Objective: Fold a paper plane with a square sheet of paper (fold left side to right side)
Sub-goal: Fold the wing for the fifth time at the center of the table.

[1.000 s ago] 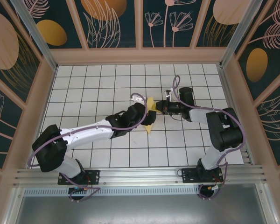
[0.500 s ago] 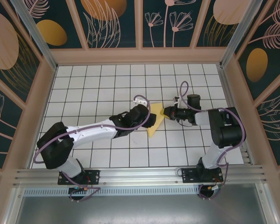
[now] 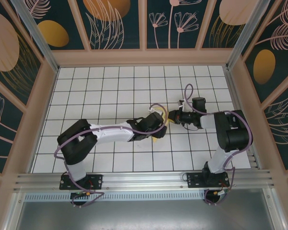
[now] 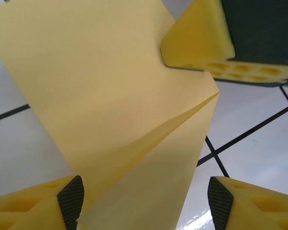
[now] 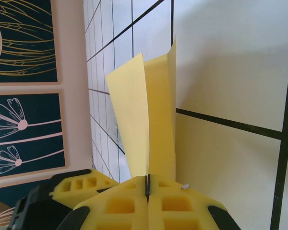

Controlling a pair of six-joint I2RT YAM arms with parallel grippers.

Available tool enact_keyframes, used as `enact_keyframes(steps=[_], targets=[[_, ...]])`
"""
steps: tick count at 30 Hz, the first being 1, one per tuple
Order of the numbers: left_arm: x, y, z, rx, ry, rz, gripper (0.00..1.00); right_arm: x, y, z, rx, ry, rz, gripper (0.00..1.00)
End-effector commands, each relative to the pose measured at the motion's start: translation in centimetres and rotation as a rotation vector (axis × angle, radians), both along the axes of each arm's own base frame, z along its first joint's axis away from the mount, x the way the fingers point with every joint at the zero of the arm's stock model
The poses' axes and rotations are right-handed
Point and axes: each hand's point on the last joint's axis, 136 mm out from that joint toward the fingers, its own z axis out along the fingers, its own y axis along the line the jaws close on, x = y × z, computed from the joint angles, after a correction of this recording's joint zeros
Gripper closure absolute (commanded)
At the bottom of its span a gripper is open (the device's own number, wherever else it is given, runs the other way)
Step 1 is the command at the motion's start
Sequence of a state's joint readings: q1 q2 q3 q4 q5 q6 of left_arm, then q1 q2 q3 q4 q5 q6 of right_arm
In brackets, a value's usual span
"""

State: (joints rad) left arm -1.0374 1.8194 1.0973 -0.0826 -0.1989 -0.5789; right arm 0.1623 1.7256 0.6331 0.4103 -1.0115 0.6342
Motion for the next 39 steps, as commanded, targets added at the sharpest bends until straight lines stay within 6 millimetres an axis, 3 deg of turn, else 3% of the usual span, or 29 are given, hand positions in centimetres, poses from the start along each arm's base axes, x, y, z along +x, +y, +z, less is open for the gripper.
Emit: enact_keyframes(steps=[1, 7, 14, 21, 31, 39], targets=[[0.0, -0.3, -0.4, 0.038, 0.002, 0.007, 0.30, 0.3, 0.3, -0.3, -0.012, -0.006, 0.009, 0.99], [0.4, -0.1, -0.1, 0.046, -0.018, 0.031, 0.31, 0.4, 0.4, -0.4, -0.023, -0.003, 0.013, 0.99], [0.7, 1.1, 3.3, 0.036, -0.086, 0.055, 0.28, 0.5, 0.4, -0.4, -0.029, 0.001, 0.013, 0.99], [-2.2, -1.9, 5.2, -0.025, -0.107, -0.079, 0.30, 0.5, 0.4, -0.6, -0.035, 0.007, 0.012, 0.99], [-1.2, -3.1, 1.7, 0.072, -0.079, -0.052, 0.30, 0.5, 0.4, -0.8, -0.044, 0.017, 0.012, 0.99], [-0.6, -2.5, -0.8, 0.153, -0.064, -0.009, 0.29, 0.6, 0.3, -0.7, -0.051, 0.016, 0.011, 0.99]])
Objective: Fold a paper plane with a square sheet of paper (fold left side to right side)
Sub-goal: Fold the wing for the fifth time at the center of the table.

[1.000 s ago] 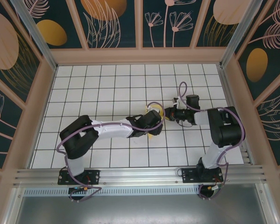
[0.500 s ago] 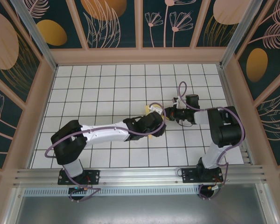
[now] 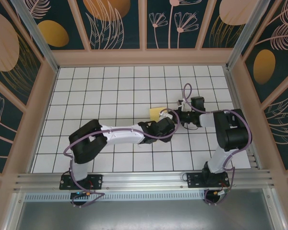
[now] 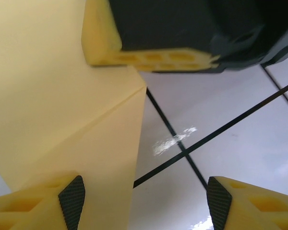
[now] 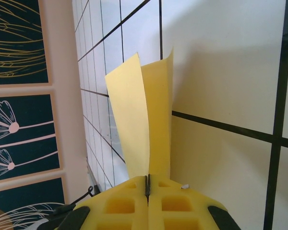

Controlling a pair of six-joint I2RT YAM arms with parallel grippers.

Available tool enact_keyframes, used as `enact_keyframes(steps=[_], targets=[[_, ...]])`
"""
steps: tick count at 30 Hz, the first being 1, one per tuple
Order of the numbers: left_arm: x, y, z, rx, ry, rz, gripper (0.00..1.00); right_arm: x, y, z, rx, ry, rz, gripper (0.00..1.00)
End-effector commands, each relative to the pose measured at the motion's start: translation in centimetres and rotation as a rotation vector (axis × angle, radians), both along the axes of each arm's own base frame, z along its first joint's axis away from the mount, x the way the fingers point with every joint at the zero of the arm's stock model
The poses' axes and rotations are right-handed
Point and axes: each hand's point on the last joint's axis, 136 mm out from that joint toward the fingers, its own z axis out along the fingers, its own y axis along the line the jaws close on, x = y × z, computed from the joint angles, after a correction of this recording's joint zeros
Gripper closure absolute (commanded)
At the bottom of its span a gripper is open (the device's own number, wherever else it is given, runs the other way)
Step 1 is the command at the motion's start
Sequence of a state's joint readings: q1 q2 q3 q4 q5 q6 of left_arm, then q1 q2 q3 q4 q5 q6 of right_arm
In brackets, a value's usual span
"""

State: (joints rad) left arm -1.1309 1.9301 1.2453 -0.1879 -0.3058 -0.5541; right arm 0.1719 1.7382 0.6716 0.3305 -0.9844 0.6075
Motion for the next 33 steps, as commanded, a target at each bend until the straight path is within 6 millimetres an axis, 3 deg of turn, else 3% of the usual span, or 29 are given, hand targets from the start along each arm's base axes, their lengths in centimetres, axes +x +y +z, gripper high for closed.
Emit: enact_keyframes(steps=[1, 15, 33], targets=[[0.9, 0.6, -0.3, 0.049, -0.017, 0.045, 0.29, 0.3, 0.2, -0.2, -0.017, -0.007, 0.011, 0.99], [1.7, 0.7, -2.9, 0.129, 0.010, 0.064, 0.31, 0.3, 0.0, -1.1, -0.039, 0.019, 0.005, 0.99], [2.9, 1.9, -4.0, 0.160, 0.020, 0.111, 0.37, 0.1, 0.1, -0.7, -0.025, 0.044, 0.000, 0.99]])
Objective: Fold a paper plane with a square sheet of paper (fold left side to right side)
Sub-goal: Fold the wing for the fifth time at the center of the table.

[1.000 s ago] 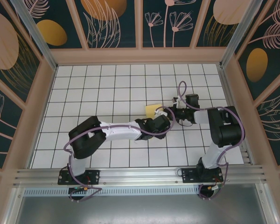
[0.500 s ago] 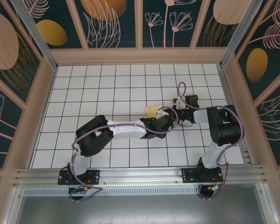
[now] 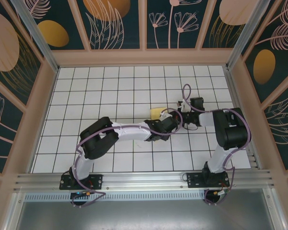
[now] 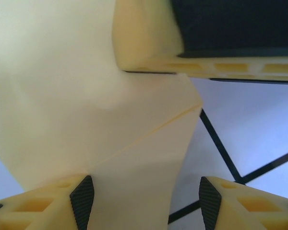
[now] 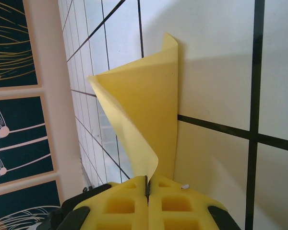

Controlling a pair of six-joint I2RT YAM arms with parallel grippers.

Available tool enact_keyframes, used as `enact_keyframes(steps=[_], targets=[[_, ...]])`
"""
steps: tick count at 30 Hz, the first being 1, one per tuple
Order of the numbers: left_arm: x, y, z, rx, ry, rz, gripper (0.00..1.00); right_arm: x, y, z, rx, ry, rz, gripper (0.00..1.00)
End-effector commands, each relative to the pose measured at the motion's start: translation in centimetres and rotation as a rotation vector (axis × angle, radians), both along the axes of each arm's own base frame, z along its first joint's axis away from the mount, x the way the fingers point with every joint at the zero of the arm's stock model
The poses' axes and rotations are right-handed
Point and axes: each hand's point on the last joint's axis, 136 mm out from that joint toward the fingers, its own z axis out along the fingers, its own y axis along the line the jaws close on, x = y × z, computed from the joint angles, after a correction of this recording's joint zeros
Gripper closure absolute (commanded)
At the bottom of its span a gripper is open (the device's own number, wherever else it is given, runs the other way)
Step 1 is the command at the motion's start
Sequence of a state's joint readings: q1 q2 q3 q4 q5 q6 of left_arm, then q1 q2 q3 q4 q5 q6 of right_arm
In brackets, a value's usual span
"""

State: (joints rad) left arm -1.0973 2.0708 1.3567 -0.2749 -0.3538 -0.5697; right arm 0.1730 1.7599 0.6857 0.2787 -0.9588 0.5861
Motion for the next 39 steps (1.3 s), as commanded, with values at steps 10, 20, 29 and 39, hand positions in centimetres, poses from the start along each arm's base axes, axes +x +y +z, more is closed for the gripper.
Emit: enact_keyframes(steps=[10, 20, 29, 39], targets=[[-0.1, 1.2, 1.4, -0.052, -0.032, -0.001, 0.37, 0.4, 0.7, 1.7, 0.028, 0.048, -0.009, 0.99], [-0.3, 1.3, 1.2, -0.053, -0.028, -0.010, 0.39, 0.5, 0.9, 1.9, -0.009, 0.073, -0.029, 0.99], [-0.2, 1.3, 1.4, -0.059, -0.032, -0.012, 0.46, 0.6, 0.8, 0.5, -0.055, 0.097, -0.038, 0.99], [-0.2, 1.2, 1.1, -0.050, -0.027, -0.011, 0.61, 0.9, 1.0, 0.9, -0.052, 0.079, -0.031, 0.96]])
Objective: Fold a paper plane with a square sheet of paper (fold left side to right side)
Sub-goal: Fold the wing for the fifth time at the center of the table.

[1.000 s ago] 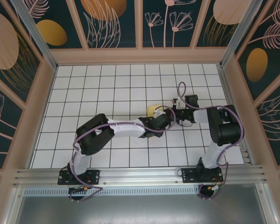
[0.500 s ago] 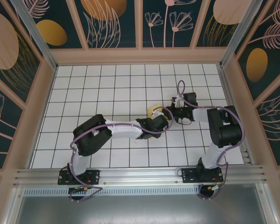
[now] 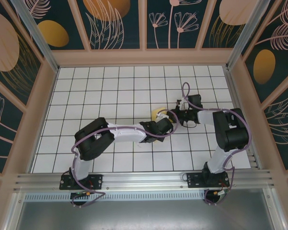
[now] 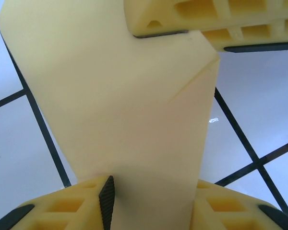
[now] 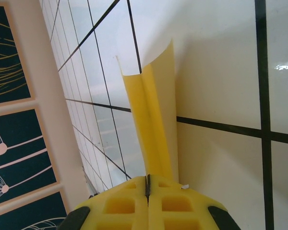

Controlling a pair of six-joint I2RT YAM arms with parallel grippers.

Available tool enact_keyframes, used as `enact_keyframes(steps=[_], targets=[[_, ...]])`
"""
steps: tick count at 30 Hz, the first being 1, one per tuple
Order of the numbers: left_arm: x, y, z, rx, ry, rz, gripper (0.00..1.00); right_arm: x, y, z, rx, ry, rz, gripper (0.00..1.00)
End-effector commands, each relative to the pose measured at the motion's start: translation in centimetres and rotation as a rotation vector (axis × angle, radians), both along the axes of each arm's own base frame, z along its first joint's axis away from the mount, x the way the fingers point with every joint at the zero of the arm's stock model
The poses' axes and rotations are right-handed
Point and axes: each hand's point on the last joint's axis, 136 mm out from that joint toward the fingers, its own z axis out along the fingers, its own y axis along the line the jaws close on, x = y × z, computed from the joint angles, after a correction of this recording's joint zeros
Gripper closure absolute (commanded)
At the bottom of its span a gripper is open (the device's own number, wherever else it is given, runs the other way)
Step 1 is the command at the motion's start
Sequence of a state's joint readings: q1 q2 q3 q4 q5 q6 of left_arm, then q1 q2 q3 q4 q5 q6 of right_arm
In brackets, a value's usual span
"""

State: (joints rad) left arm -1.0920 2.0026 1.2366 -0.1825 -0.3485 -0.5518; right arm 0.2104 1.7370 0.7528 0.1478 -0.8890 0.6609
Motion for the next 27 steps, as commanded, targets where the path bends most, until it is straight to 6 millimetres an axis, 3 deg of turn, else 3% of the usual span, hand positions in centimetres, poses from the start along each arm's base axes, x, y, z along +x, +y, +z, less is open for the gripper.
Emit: enact_keyframes(steps=[1, 8, 17, 21, 27], targets=[[0.3, -0.1, 1.0, -0.022, -0.007, 0.003, 0.63, 0.6, 0.3, 0.6, -0.005, -0.022, 0.011, 0.95], [0.3, -0.2, 0.9, -0.019, -0.003, 0.005, 0.73, 1.3, 0.0, 2.0, 0.001, -0.072, 0.003, 0.84], [0.5, 0.4, 1.2, -0.079, 0.020, 0.007, 0.77, 2.4, -4.7, 6.1, -0.044, -0.246, -0.124, 0.56], [0.3, -0.1, 0.8, -0.087, 0.037, -0.015, 0.76, 1.4, -5.9, 5.3, -0.102, -0.228, -0.124, 0.51], [0.4, 0.1, 0.8, -0.103, 0.041, -0.014, 0.76, -0.7, -3.6, 3.3, -0.060, -0.138, -0.075, 0.51]])
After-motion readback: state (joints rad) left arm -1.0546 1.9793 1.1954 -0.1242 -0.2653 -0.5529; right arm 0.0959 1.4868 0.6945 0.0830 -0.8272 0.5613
